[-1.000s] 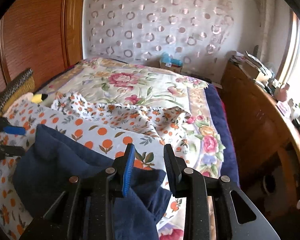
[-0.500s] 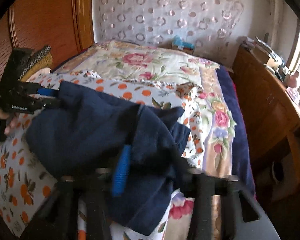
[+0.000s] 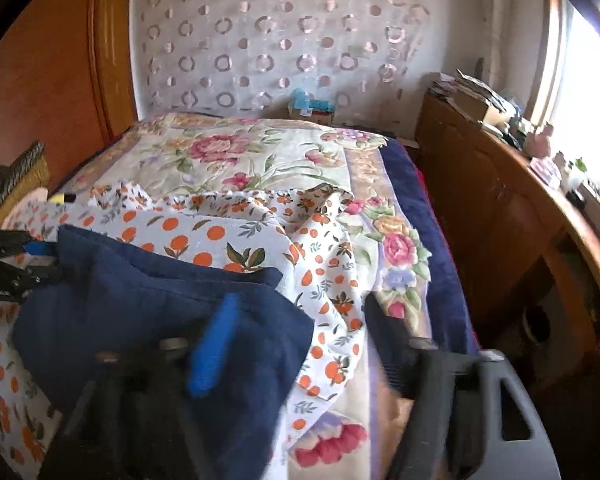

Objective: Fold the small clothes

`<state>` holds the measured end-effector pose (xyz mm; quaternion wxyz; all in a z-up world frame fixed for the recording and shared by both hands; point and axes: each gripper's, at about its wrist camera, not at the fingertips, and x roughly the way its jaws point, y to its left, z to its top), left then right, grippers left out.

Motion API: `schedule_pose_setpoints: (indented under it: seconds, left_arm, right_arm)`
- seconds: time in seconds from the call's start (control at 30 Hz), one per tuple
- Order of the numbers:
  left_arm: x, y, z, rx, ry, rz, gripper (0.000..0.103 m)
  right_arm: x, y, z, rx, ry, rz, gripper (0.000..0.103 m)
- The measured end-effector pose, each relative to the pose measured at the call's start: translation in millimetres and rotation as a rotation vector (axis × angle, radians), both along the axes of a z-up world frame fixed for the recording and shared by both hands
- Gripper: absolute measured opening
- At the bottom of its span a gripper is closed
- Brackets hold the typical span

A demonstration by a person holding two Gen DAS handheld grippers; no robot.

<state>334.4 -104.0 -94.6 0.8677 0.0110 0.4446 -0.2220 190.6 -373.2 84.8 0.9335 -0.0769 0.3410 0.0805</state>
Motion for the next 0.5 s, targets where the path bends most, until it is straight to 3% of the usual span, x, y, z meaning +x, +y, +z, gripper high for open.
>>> schedule_pose_setpoints:
  seconds: [0.17,0.5]
  left_arm:
    - [7.9,-3.3,-0.9,-0.014,0.013,-0.004,0.058]
    - [12.0,-6.0,-3.1,-0.027,0.009,-0.007,0.059]
  right_arm:
    - [-9.3,-0.7,-16.1,0.063,0.042,0.014,0.076]
    - [24.3,-22.7,-47.1,0.222,0.175,-0.008,0.076]
